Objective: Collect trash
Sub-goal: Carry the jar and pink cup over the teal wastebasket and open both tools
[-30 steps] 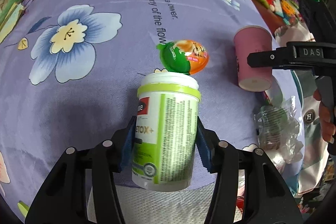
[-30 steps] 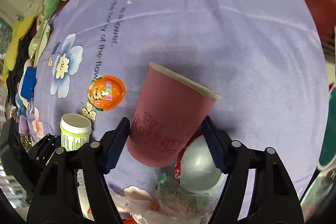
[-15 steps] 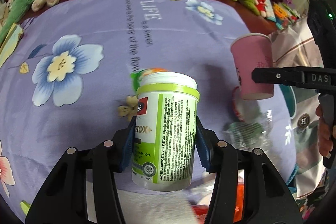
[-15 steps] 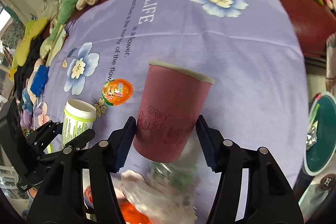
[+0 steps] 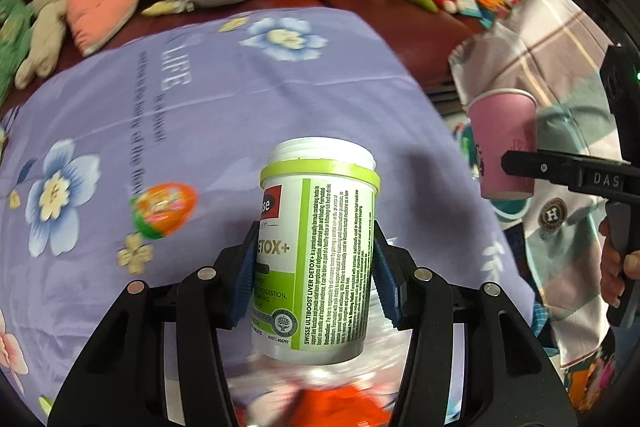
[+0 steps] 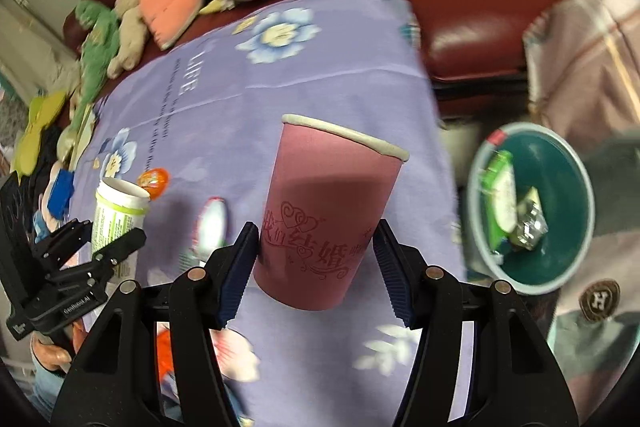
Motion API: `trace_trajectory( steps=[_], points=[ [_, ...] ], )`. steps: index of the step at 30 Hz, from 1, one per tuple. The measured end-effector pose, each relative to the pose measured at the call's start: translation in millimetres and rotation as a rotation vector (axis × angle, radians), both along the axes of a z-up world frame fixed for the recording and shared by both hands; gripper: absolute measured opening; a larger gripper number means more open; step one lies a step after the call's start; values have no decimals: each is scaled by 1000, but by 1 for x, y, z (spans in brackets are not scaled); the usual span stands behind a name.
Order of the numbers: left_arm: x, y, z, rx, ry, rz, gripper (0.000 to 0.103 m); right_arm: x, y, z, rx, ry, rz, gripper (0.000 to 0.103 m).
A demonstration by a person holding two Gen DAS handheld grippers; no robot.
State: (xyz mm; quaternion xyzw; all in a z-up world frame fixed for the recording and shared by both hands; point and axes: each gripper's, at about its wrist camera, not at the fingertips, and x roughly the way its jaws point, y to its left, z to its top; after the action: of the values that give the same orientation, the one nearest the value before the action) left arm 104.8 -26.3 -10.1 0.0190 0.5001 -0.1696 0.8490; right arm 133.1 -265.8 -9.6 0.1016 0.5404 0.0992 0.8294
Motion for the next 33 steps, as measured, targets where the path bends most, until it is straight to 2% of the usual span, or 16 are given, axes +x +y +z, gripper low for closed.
trace_trajectory(
  steps=[8, 14, 17, 23, 33],
  points=[
    [-1, -106, 11, 32, -8, -160, 52, -35, -107, -2, -11, -27, -149, 57],
    [2, -192, -3, 57, 6, -275, 52, -59, -185, -17, -21, -16, -271, 57],
    [6, -220, -12, 54, 19, -306, 52, -65, -212, -25, -11, -10, -314, 57],
    [13, -267, -32, 59, 53, -361, 52, -65, -239, -32, -3, -16, -340, 57],
    [31, -316, -63, 57, 109, -400, 52, -53, -262, -47, -4, 6, -354, 57]
  ],
)
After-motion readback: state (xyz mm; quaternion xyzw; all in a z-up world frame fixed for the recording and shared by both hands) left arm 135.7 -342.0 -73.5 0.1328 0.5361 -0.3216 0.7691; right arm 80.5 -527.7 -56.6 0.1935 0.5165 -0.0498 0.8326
